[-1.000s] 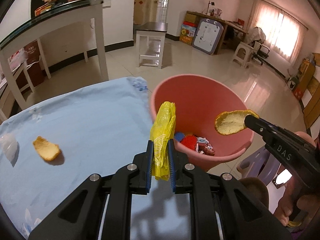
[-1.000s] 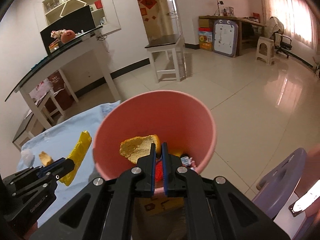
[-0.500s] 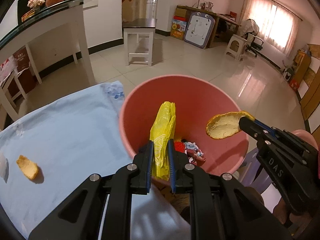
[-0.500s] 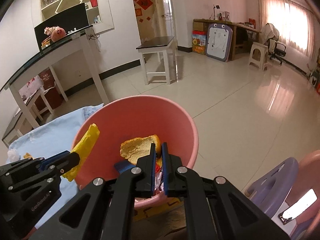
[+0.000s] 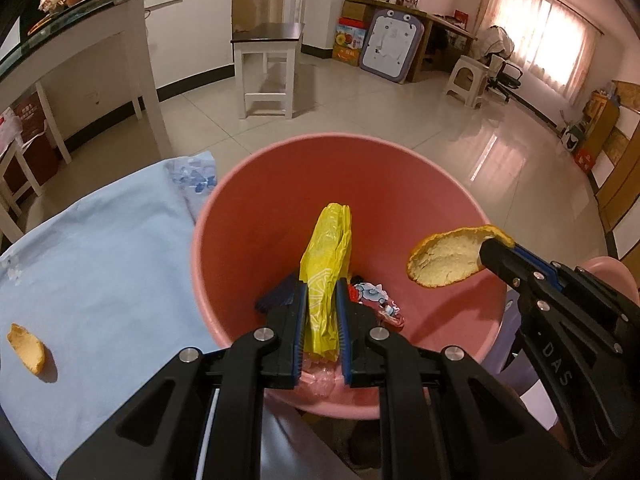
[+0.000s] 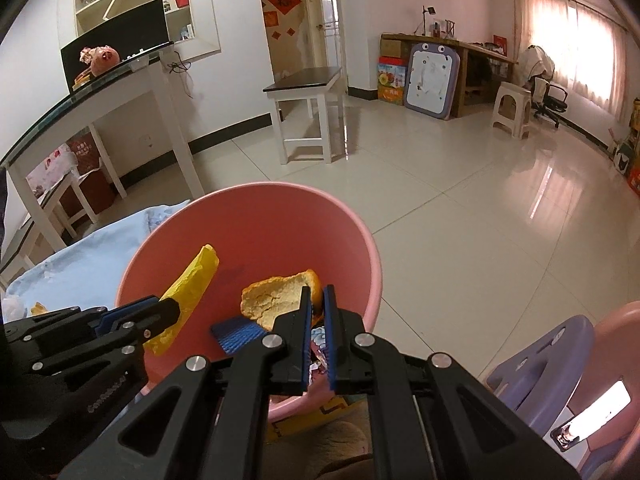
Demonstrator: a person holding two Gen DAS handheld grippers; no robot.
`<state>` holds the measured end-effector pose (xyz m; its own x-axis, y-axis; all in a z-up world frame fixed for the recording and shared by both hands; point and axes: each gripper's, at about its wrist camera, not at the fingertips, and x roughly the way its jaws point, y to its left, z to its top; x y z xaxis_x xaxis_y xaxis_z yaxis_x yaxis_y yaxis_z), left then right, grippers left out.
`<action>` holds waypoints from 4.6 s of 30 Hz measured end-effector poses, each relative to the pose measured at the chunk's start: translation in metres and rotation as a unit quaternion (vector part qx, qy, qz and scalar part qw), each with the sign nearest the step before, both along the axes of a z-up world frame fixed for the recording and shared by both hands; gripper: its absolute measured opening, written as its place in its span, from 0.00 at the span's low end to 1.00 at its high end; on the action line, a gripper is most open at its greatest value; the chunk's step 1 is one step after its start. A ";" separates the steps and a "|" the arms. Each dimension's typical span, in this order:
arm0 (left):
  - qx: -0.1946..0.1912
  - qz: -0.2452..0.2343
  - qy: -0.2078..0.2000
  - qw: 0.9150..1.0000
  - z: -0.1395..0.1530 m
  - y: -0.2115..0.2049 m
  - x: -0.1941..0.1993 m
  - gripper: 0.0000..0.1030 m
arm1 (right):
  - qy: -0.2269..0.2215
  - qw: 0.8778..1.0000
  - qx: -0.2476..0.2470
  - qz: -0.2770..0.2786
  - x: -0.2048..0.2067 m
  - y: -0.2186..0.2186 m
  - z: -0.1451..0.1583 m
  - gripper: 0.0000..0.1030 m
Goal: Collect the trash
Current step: 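Open both grippers over the pink bucket to drop wrapper and peel, then move both open grippers back over the remaining peel and plastic bag, then grasp the clear plastic bag with the left gripper while the right grasps the orange peel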
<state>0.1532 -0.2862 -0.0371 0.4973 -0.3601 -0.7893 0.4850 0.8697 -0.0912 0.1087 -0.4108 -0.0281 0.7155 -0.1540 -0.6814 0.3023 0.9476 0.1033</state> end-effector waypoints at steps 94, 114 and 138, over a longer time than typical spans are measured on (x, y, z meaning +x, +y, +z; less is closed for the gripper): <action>0.002 0.257 -0.041 0.965 0.023 0.366 -0.052 0.36 | 0.030 0.957 0.110 0.266 0.033 0.274 0.003 0.45; -0.037 0.304 -0.019 0.952 0.004 0.414 0.027 0.36 | 0.080 0.954 0.116 0.265 0.108 0.310 -0.038 0.47; -0.062 0.298 -0.042 0.952 0.016 0.401 0.001 0.17 | 0.049 0.952 0.074 0.292 0.078 0.319 -0.020 0.05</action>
